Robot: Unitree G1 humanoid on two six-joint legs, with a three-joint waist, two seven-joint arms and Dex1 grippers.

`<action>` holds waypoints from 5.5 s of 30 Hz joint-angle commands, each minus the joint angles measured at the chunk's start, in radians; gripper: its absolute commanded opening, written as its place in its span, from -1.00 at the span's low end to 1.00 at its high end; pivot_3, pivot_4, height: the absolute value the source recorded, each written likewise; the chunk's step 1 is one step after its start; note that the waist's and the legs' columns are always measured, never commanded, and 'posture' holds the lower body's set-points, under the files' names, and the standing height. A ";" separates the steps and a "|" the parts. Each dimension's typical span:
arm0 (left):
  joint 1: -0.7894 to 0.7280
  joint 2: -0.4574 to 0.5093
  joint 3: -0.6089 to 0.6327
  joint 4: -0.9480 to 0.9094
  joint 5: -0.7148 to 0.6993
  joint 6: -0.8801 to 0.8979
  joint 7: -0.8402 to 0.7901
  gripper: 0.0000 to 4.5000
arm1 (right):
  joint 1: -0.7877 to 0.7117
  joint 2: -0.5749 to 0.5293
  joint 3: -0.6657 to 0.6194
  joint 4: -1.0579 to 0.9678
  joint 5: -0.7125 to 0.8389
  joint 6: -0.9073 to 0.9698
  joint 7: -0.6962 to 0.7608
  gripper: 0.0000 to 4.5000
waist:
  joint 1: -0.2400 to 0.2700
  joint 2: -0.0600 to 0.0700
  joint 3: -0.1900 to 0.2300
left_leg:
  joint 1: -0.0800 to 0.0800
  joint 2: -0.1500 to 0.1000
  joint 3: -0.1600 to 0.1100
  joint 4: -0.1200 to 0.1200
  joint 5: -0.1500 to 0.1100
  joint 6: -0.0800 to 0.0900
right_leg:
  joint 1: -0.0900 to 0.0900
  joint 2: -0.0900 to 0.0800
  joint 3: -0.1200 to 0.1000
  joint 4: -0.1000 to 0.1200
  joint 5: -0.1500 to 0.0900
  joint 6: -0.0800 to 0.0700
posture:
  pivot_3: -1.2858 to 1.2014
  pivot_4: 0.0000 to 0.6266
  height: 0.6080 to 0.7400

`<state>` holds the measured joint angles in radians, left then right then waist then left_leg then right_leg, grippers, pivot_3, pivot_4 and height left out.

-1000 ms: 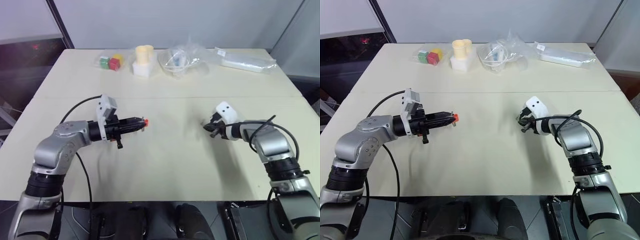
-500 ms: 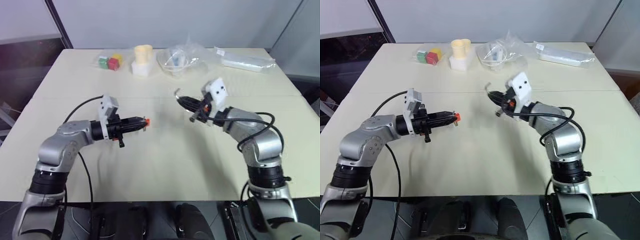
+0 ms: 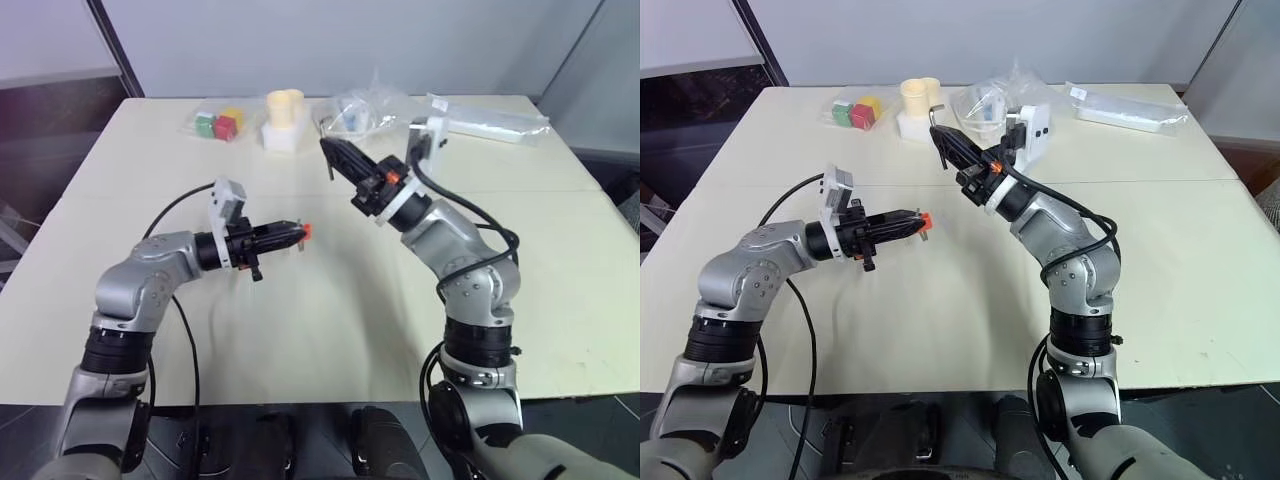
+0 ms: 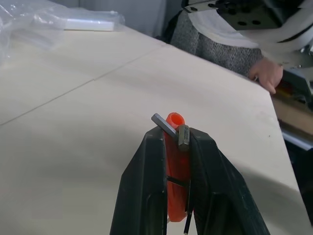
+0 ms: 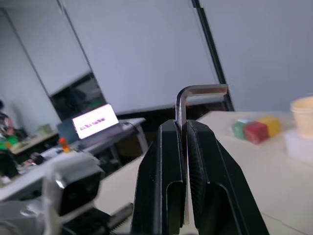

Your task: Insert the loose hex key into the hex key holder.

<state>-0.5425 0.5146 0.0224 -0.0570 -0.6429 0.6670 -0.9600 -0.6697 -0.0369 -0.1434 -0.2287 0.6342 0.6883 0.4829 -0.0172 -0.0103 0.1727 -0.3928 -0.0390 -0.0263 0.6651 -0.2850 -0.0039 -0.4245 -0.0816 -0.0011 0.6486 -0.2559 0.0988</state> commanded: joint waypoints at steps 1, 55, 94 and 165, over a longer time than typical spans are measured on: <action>-0.040 -0.010 0.034 -0.008 -0.035 0.026 0.016 -0.95 | 0.013 0.026 0.043 0.005 -0.003 -0.100 0.035 -0.97 | 0.000 0.000 0.000 | 0.000 0.000 0.000 0.000 0.000 0.000 | 0.000 0.000 0.000 0.000 0.000 0.000 | 0.03 -0.52 1.00; -0.126 -0.050 0.120 0.005 -0.190 0.191 0.125 -0.95 | 0.137 0.016 0.202 0.114 -0.180 -0.489 0.076 -0.97 | 0.000 0.000 0.000 | 0.000 0.000 0.000 0.000 0.000 -0.001 | 0.000 0.000 0.000 0.000 0.000 0.000 | 0.03 -0.52 1.00; -0.111 -0.030 0.079 -0.013 -0.142 0.159 0.091 -0.95 | 0.191 -0.084 0.303 0.046 -0.270 -0.462 0.113 -0.97 | 0.001 0.000 0.000 | 0.000 0.000 0.000 0.000 0.000 -0.001 | 0.000 0.000 0.000 0.000 0.000 0.000 | 0.03 -0.52 1.00; 0.283 0.087 0.137 0.112 -0.096 0.250 0.222 0.95 | 0.475 -0.380 0.130 -0.217 -0.146 -0.297 0.136 0.67 | 0.000 0.002 -0.002 | 0.002 0.001 0.000 -0.001 0.000 0.000 | 0.002 -0.002 0.001 -0.001 0.000 -0.002 | 0.03 -0.52 1.00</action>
<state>-0.2879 0.5748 0.1367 0.0379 -0.7858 0.9097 -0.7629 -0.1773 -0.4130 -0.0077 -0.4171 0.4775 0.4005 0.6122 -0.0168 -0.0082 0.1705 -0.3904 -0.0373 -0.0264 0.6641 -0.2850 -0.0042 -0.4225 -0.0833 -0.0003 0.6472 -0.2558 0.0970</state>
